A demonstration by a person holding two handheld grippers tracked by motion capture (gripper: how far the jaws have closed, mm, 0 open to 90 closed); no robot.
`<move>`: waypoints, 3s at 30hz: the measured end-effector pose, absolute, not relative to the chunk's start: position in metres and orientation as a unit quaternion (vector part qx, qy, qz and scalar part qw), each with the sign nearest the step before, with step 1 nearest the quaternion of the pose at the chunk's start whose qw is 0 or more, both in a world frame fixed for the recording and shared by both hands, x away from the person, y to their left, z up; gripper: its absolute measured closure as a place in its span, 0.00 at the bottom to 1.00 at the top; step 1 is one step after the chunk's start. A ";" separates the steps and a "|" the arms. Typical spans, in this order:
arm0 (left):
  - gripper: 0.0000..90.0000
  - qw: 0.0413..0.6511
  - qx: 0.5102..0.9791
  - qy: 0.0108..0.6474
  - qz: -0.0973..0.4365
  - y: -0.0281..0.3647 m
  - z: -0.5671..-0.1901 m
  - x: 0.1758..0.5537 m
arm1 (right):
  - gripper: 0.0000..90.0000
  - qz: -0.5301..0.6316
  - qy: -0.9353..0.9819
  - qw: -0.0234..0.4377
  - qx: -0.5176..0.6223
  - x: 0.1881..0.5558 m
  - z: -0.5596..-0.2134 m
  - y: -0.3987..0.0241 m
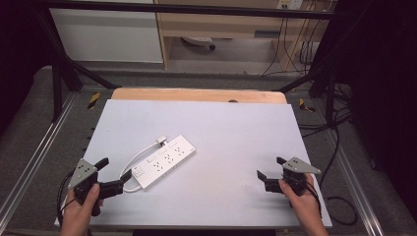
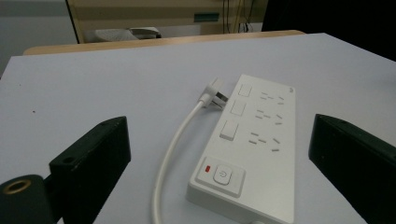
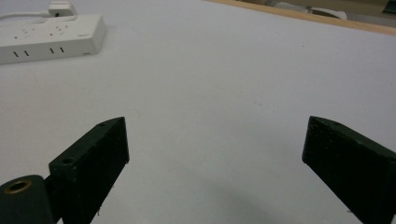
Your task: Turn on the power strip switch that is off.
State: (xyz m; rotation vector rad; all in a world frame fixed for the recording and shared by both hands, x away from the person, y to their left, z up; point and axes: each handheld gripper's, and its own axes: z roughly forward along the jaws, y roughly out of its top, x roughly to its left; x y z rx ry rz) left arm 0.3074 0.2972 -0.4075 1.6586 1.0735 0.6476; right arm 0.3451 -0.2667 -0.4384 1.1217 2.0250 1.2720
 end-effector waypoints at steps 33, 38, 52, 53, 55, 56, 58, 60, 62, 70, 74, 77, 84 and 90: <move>0.07 0.514 0.677 0.437 0.296 0.279 -0.393 0.301 | 0.03 0.469 0.730 0.250 0.429 0.342 -0.437 -0.270; 0.07 0.519 0.678 0.436 0.286 0.273 -0.387 0.306 | 0.04 0.467 0.734 0.245 0.428 0.342 -0.437 -0.267; 0.08 0.532 0.673 0.430 0.282 0.264 -0.363 0.311 | 0.04 0.474 0.724 0.249 0.435 0.339 -0.433 -0.265; 0.08 0.531 0.671 0.432 0.284 0.264 -0.361 0.313 | 0.04 0.474 0.724 0.250 0.435 0.339 -0.433 -0.265; 0.08 0.533 0.668 0.436 0.281 0.263 -0.359 0.316 | 0.04 0.478 0.723 0.249 0.431 0.338 -0.432 -0.264; 0.07 0.533 0.669 0.436 0.279 0.263 -0.358 0.318 | 0.04 0.480 0.723 0.249 0.430 0.337 -0.432 -0.263; 0.07 0.533 0.670 0.435 0.278 0.262 -0.356 0.321 | 0.04 0.480 0.723 0.248 0.429 0.337 -0.431 -0.263; 0.07 0.533 0.670 0.435 0.277 0.262 -0.355 0.324 | 0.04 0.481 0.723 0.248 0.429 0.337 -0.431 -0.262; 0.07 0.532 0.670 0.438 0.277 0.261 -0.353 0.328 | 0.04 0.480 0.725 0.249 0.427 0.338 -0.431 -0.262; 0.09 0.535 0.663 0.442 0.280 0.252 -0.343 0.338 | 0.03 0.479 0.722 0.252 0.431 0.337 -0.431 -0.261; 0.09 0.538 0.661 0.436 0.289 0.247 -0.342 0.345 | 0.03 0.479 0.723 0.251 0.430 0.337 -0.431 -0.260; 0.10 0.539 0.657 0.442 0.288 0.246 -0.344 0.351 | 0.03 0.479 0.723 0.250 0.429 0.337 -0.431 -0.260; 0.10 0.537 0.665 0.438 0.280 0.243 -0.351 0.358 | 0.03 0.481 0.720 0.252 0.432 0.337 -0.430 -0.262; 0.10 0.532 0.674 0.434 0.271 0.238 -0.357 0.360 | 0.03 0.480 0.721 0.255 0.429 0.337 -0.430 -0.263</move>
